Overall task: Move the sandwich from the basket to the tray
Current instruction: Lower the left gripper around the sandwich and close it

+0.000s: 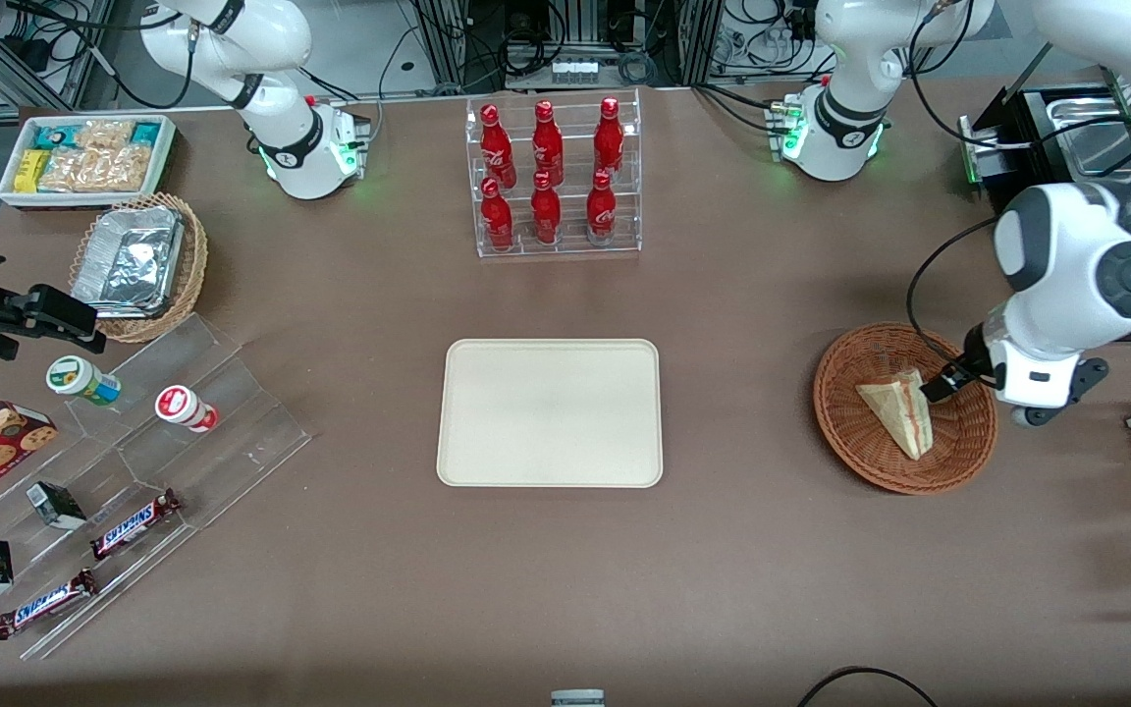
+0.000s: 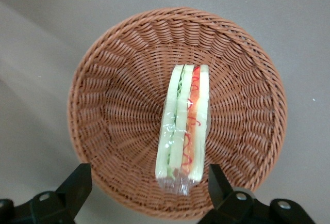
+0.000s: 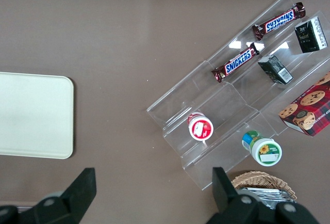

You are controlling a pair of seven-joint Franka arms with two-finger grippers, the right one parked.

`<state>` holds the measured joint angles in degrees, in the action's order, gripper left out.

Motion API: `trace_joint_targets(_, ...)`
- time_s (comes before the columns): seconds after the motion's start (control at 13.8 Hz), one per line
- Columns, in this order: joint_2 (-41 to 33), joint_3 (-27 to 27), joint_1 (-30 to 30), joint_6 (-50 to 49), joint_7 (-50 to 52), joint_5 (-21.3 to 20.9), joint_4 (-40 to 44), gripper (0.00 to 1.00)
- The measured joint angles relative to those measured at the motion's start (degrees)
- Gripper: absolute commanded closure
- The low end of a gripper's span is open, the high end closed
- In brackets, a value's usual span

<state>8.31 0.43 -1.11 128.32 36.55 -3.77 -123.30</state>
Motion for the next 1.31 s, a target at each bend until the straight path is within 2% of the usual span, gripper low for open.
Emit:
trace_joint_targets(0.22,0.8,0.0,0.0,5.5,1.8,0.0,-3.7,0.00)
trace_joint_targets(0.65,3.6,-0.1,0.3,10.9,2.9,0.2,-3.8,0.00)
trace_joint_targets(1.31,6.7,-0.3,2.1,12.6,4.0,0.2,-3.8,0.01)
